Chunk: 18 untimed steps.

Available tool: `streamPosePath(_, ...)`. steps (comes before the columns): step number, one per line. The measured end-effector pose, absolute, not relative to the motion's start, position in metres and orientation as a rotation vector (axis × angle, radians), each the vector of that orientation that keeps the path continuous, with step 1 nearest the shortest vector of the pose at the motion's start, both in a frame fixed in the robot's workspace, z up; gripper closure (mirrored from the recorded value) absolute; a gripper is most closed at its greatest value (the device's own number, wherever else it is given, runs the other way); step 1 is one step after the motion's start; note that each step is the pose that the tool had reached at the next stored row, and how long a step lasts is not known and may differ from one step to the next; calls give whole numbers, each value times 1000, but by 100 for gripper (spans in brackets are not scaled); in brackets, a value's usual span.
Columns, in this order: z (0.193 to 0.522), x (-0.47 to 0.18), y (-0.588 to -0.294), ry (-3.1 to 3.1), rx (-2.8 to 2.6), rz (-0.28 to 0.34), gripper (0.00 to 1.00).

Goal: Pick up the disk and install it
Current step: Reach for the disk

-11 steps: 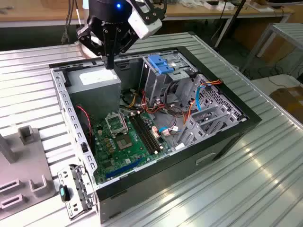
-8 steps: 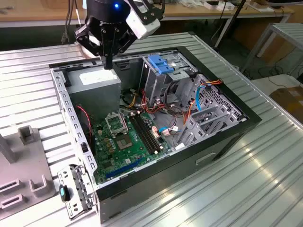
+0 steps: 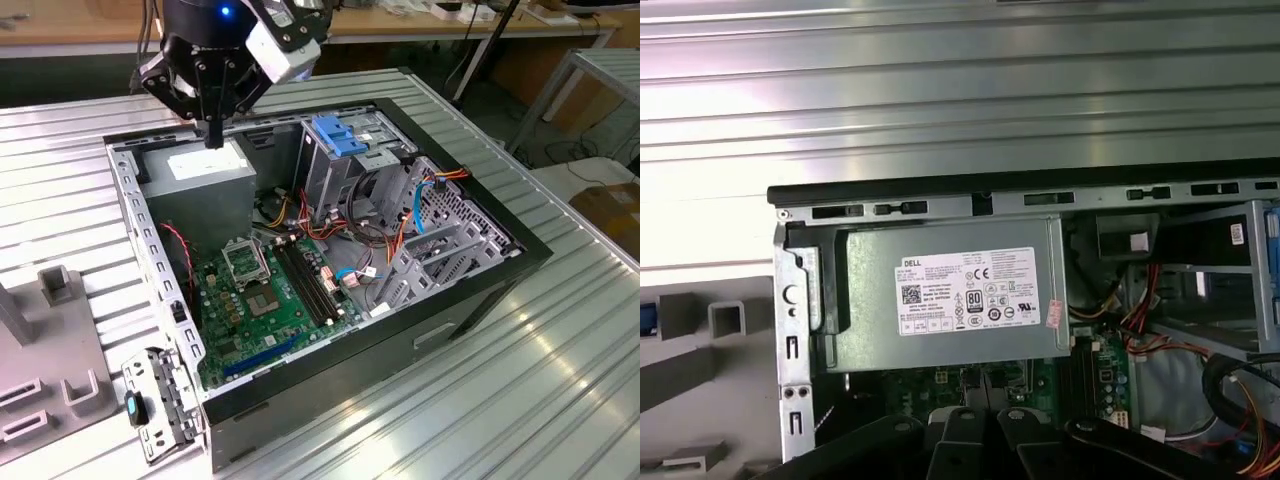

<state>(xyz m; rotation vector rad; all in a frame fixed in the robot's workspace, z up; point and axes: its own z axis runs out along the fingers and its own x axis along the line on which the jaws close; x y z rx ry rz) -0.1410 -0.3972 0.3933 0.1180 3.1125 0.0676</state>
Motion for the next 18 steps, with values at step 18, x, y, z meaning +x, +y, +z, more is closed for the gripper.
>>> streamPosePath(18, 393, -212, -393, 3114, 118, 68, 89)
